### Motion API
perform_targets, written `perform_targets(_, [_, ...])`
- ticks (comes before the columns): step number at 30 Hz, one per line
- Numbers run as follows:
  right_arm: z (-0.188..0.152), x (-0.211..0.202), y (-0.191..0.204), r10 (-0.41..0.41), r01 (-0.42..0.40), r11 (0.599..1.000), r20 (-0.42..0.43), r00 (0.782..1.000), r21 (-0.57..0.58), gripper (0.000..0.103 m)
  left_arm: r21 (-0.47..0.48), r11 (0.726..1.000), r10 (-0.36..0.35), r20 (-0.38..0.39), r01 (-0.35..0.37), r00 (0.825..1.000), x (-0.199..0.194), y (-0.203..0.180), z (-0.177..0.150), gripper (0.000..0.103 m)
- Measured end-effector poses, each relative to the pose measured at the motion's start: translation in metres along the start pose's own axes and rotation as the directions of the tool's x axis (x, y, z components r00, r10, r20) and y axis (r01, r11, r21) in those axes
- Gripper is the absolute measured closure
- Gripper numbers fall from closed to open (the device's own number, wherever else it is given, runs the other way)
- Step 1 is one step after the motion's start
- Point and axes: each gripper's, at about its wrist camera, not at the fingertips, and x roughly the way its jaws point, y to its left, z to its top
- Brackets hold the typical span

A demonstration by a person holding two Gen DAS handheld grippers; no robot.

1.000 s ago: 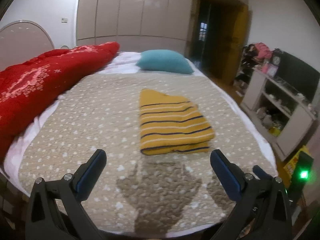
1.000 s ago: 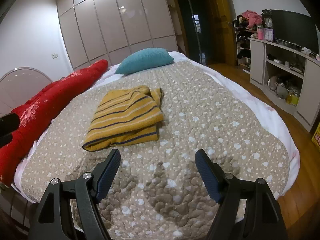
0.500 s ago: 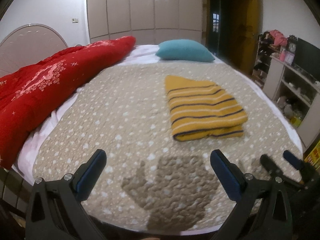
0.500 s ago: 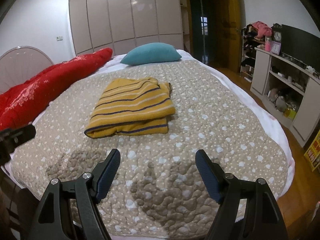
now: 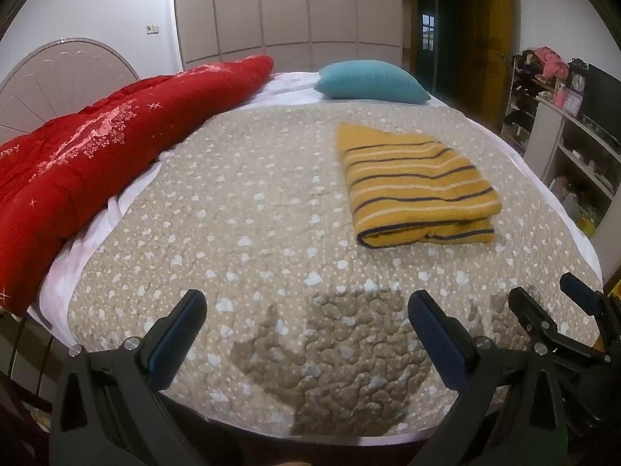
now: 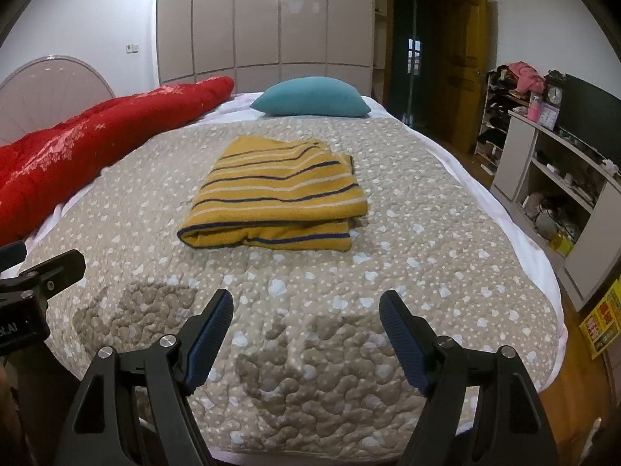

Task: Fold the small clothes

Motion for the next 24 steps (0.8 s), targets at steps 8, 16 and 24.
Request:
perform_targets(8, [-0.002, 0.005, -0.010, -0.010, 0.011, 0.999, -0.017, 1.000, 0.034, 0.021, 0.015, 1.000, -0.026, -0.018, 0.026, 1.000, 0.003, -0.007, -0.004, 0.000])
perform_targets(16, [-0.003, 0.008, -0.013, -0.015, 0.017, 0.999, -0.029, 0.999, 0.048, 0.021, 0.022, 0.998, -0.059, -0.036, 0.060, 0.998, 0.005, -0.011, -0.005, 0.000])
perform_targets(24, [-0.004, 0.008, -0.013, -0.018, 0.020, 0.999, -0.032, 0.999, 0.050, 0.021, 0.010, 0.997, -0.071, -0.050, 0.071, 0.996, 0.007, -0.009, -0.005, 0.000])
